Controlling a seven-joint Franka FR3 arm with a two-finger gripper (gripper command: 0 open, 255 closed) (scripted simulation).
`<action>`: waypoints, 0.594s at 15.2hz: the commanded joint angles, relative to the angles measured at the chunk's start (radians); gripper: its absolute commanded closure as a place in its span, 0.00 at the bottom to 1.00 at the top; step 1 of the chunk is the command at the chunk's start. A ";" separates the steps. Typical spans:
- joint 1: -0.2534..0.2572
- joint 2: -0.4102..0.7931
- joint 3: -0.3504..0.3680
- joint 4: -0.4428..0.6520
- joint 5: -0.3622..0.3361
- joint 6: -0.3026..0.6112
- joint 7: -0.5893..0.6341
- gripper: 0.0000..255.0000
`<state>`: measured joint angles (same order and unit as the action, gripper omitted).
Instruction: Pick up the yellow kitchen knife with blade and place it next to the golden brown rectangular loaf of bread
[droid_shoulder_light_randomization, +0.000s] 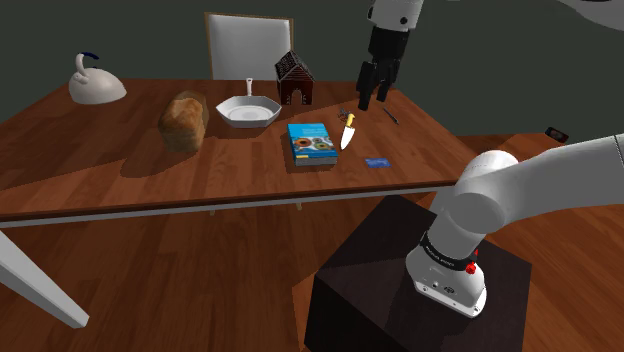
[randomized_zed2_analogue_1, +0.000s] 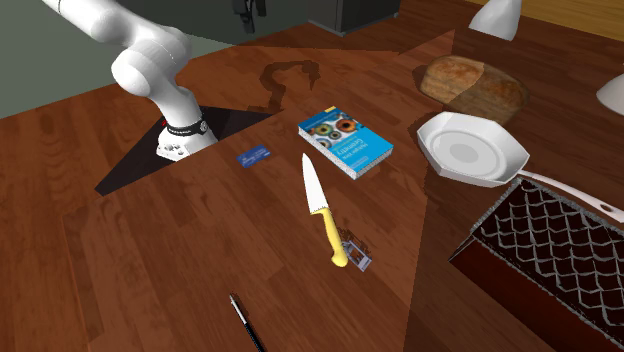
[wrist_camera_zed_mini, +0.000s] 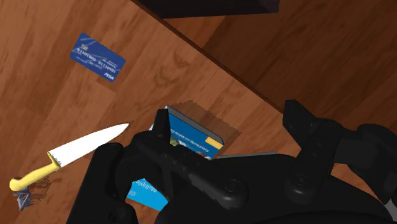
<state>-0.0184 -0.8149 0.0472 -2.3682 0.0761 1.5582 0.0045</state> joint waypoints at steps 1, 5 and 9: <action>0.000 0.000 0.000 0.000 0.000 0.000 0.000 0.00; -0.042 0.090 -0.028 -0.017 -0.023 0.115 0.010 0.00; -0.083 0.192 -0.057 -0.017 -0.043 0.225 0.021 0.00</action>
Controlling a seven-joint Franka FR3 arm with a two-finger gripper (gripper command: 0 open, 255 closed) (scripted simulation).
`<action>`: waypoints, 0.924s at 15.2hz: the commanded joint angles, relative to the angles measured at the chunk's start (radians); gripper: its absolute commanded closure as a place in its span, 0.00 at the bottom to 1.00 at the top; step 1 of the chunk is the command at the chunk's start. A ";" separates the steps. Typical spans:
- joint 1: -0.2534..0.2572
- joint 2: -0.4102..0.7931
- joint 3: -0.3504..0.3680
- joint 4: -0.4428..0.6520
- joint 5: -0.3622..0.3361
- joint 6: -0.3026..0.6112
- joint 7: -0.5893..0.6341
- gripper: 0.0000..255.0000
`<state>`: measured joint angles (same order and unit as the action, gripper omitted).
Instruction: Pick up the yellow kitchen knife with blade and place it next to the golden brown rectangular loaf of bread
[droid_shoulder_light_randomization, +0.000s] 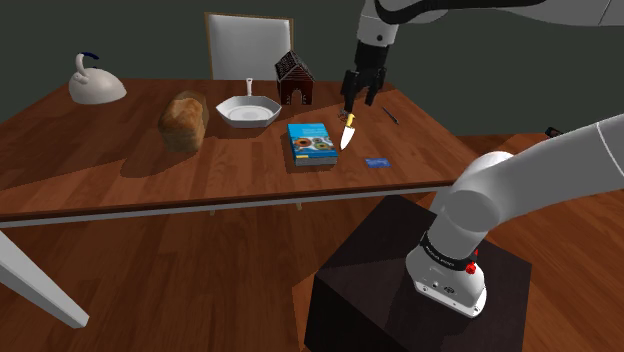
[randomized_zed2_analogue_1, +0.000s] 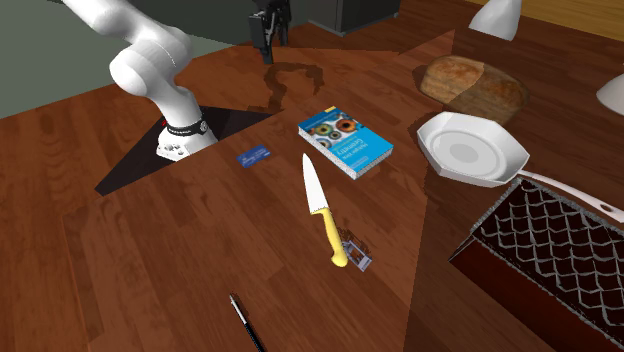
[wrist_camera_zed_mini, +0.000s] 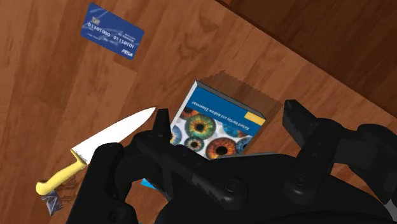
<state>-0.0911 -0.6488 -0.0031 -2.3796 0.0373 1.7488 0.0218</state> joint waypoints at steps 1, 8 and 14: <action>-0.020 0.053 -0.015 -0.003 -0.009 0.061 0.007 0.00; -0.081 0.252 -0.072 0.042 -0.030 0.231 0.028 0.00; -0.127 0.432 -0.123 0.116 -0.028 0.350 0.041 0.00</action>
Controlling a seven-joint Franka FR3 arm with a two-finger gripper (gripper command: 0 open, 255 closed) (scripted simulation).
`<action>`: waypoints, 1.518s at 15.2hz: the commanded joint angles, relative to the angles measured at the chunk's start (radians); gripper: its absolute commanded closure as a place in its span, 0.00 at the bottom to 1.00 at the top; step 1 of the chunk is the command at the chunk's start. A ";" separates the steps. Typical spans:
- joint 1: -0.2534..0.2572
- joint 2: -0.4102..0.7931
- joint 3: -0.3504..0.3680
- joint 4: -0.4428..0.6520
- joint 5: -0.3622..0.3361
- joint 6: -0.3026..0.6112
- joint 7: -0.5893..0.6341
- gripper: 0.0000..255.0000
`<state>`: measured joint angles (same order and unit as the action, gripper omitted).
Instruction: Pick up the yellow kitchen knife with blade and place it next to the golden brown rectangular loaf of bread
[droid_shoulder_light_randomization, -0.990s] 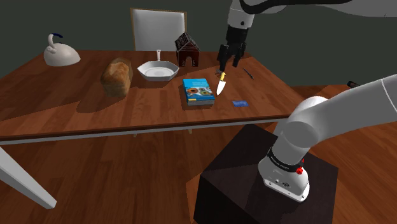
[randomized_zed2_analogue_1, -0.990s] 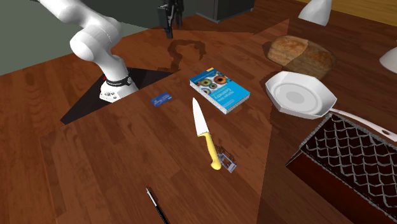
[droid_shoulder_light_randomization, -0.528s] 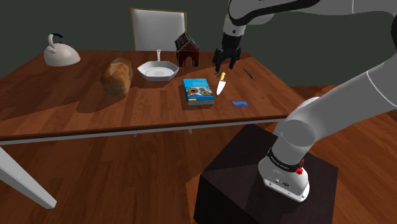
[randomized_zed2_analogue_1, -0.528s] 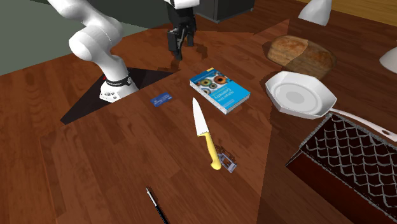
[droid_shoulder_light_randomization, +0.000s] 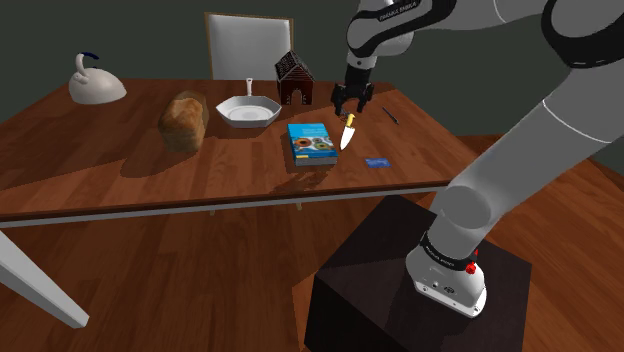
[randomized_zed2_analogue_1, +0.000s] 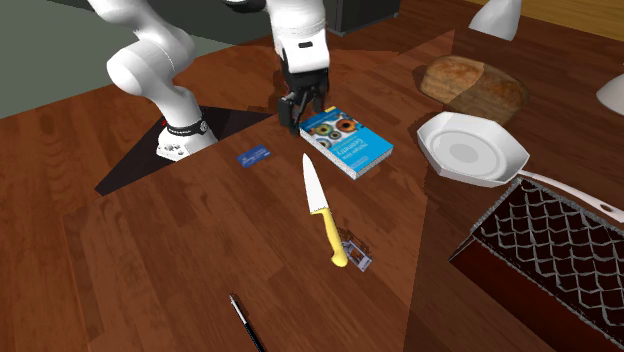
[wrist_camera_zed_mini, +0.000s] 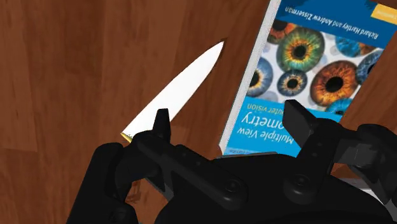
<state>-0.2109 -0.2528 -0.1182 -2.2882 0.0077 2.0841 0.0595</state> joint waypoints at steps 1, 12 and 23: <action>-0.014 0.066 -0.017 0.040 0.005 0.032 0.004 0.00; -0.097 0.404 -0.102 0.256 0.082 0.169 0.000 0.00; -0.103 0.473 -0.097 0.234 0.108 0.258 -0.016 0.00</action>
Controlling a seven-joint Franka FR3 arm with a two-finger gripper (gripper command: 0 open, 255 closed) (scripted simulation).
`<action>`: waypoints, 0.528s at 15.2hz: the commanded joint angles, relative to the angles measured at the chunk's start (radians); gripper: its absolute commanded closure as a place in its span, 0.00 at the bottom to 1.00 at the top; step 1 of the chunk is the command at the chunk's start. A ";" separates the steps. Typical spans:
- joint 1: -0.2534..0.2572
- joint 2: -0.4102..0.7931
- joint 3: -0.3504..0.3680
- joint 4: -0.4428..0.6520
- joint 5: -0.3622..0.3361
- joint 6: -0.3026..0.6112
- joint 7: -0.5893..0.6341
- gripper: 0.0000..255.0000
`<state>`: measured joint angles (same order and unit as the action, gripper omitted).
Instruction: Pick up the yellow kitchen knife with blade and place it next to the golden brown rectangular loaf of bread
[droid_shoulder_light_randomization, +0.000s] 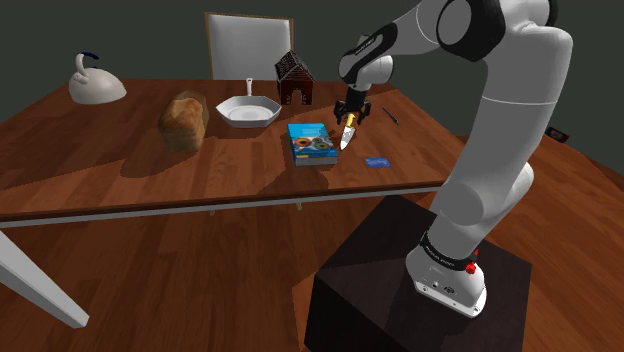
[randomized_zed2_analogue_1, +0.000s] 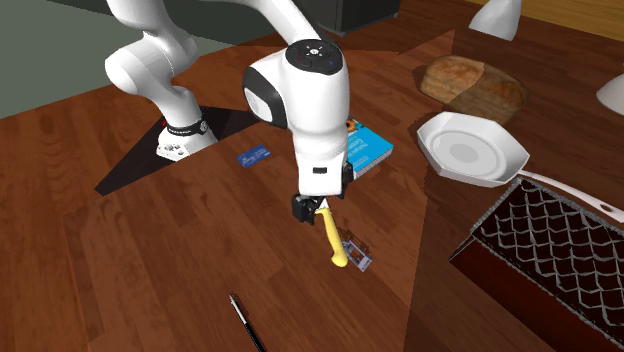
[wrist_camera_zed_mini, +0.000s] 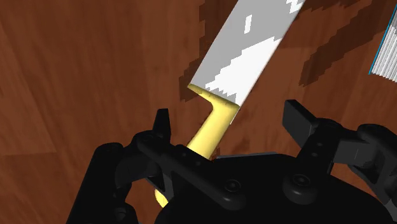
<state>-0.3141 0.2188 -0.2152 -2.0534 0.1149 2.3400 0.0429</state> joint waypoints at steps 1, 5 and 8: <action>0.000 0.001 0.000 -0.001 0.000 0.002 0.000 0.00; 0.000 0.001 0.000 -0.001 0.000 0.002 0.000 0.00; 0.000 0.001 0.000 -0.001 0.000 0.002 0.000 1.00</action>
<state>-0.3138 0.2197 -0.2149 -2.0543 0.1152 2.3421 0.0433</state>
